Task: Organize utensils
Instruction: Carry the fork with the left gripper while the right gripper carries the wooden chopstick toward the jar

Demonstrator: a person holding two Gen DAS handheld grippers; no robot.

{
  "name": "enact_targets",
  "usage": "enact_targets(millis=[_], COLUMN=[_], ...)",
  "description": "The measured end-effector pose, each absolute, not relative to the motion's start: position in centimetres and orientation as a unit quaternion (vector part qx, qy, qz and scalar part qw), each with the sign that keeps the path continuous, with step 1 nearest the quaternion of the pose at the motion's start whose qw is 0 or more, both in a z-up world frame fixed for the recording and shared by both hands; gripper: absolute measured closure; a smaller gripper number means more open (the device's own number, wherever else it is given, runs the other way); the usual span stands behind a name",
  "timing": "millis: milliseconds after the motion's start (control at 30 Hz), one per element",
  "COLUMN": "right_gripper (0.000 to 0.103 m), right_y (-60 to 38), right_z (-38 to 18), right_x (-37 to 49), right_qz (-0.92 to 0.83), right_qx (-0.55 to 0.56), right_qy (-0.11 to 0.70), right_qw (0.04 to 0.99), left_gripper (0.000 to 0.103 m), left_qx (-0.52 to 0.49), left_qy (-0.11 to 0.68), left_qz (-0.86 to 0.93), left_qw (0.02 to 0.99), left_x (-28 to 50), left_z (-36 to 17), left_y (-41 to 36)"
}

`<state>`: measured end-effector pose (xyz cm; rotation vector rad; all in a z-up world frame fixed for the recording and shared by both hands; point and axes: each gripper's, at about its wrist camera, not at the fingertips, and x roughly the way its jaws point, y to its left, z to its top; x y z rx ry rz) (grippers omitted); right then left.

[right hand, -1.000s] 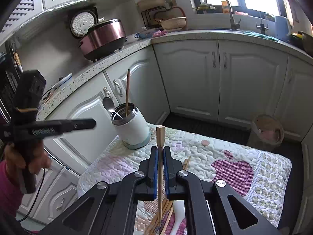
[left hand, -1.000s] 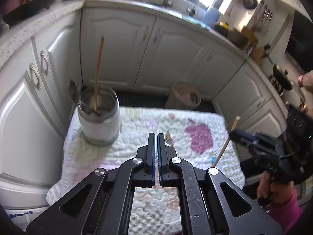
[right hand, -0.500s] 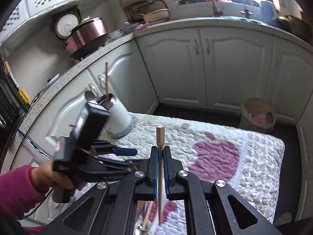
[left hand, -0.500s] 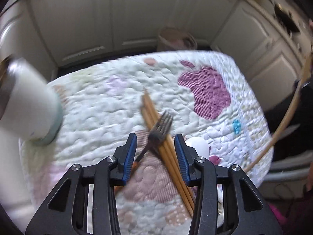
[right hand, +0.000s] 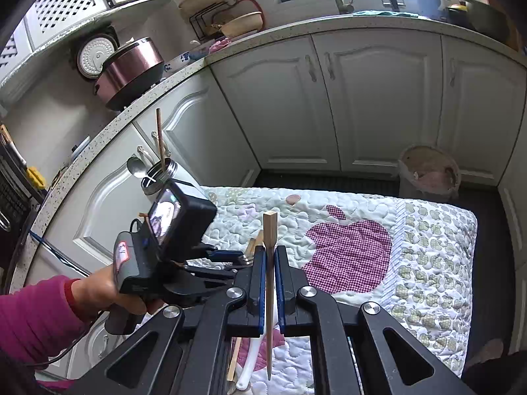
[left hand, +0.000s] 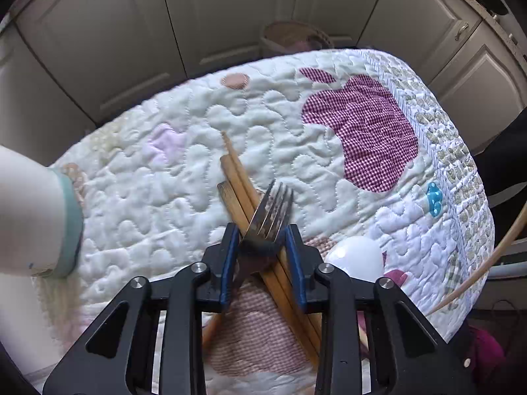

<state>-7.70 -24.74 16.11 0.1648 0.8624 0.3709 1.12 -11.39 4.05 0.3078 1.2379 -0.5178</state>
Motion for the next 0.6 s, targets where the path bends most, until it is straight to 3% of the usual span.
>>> enact_targets(millis=[200,233,300,600], right_gripper=[0.098,0.098,0.098,0.098], right_y=[-24.2,-24.0,-23.4,-20.5], right_z=[16.6,16.6,16.9,18.0], right_x=[-7.7,-7.8,-7.9,-7.9], right_qz=[0.185,0.186,0.191,0.211], right_qx=[0.078,0.077,0.072,0.053], right_qy=[0.41,0.409,0.407,0.397], right_qw=[0.89,0.89,0.89,0.891], left_gripper=[0.083,0.094,0.101,0.103], left_qx=[0.07,0.064,0.04,-0.004], left_qy=[0.563,0.56,0.553,0.533], left_qz=[-0.246,-0.244,-0.236,-0.224], left_qw=[0.786,0.789,0.798,0.816], left_x=[0.6,0.5,0.3,-1.1], left_z=[7.2,7.7,8.7,10.9], left_y=[-7.4,-6.7,-4.9,-1.8])
